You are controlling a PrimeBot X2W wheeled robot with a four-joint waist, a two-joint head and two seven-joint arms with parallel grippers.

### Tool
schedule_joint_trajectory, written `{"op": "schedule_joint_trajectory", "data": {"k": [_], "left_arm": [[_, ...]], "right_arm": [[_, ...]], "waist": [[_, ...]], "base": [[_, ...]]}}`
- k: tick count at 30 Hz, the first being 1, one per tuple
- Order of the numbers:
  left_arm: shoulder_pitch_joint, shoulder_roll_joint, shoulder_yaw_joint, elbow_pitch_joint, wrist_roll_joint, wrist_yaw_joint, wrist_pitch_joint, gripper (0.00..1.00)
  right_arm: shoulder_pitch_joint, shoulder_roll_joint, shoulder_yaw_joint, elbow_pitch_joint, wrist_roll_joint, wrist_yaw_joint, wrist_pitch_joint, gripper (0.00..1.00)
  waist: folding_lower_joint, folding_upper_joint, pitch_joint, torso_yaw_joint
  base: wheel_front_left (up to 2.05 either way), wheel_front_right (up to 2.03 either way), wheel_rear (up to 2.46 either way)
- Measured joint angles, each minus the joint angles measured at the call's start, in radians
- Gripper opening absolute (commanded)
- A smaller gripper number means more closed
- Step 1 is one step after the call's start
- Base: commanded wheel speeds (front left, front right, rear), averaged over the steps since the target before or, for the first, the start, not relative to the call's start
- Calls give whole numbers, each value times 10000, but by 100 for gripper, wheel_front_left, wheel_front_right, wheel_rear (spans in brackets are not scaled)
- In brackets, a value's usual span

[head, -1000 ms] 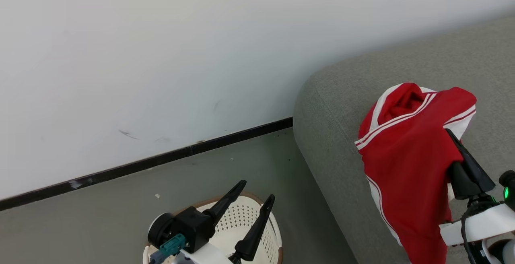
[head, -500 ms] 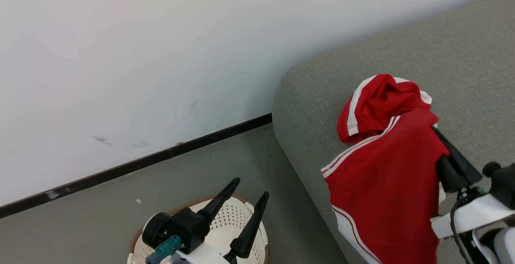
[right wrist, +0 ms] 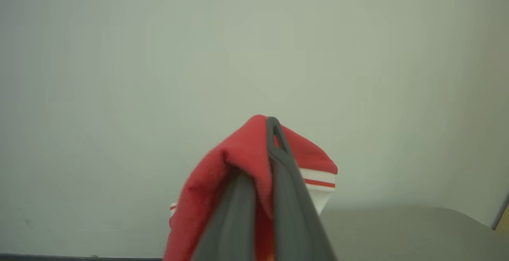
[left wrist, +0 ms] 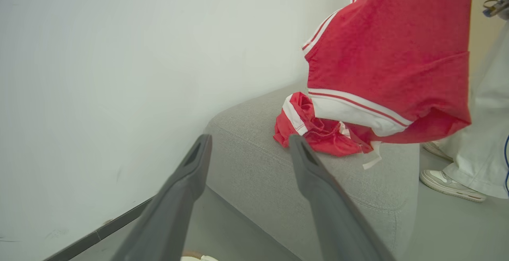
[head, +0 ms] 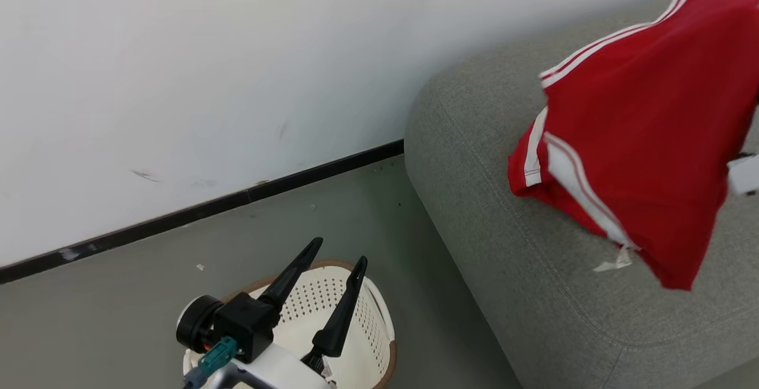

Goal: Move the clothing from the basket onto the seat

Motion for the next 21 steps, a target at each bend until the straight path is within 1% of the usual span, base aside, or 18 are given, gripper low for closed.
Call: {"op": "schedule_joint_trajectory", "data": {"k": [3, 8, 13, 16, 21], "left_arm": [[-36, 111, 48, -201, 82, 56, 13, 100], [-244, 274, 71, -531, 169, 77, 150, 100], [-537, 336, 59, -928, 424, 77, 337, 100], [-679, 426, 36, -1152, 500, 75, 424, 100], [-885, 531, 8, -1467, 608, 71, 616, 100]], "right_arm": [[-644, -234, -577, 422, 71, 0, 180, 0], [-1476, -834, -1490, 1011, 65, 0, 405, 0], [-2195, -1461, -2119, 1781, -58, 0, 575, 0], [-2355, -1630, -2472, 2343, -257, 0, 602, 0], [-2530, -1689, -2543, 3312, -602, 0, 608, 0]], "waist": [[0, 0, 188, 61], [0, 0, 527, 181], [-1, 0, 886, 335], [0, 0, 1104, 453], [0, 0, 1467, 694]], "base": [[0, 0, 0], [0, 0, 0], [0, 0, 0], [0, 0, 0], [0, 0, 0]]}}
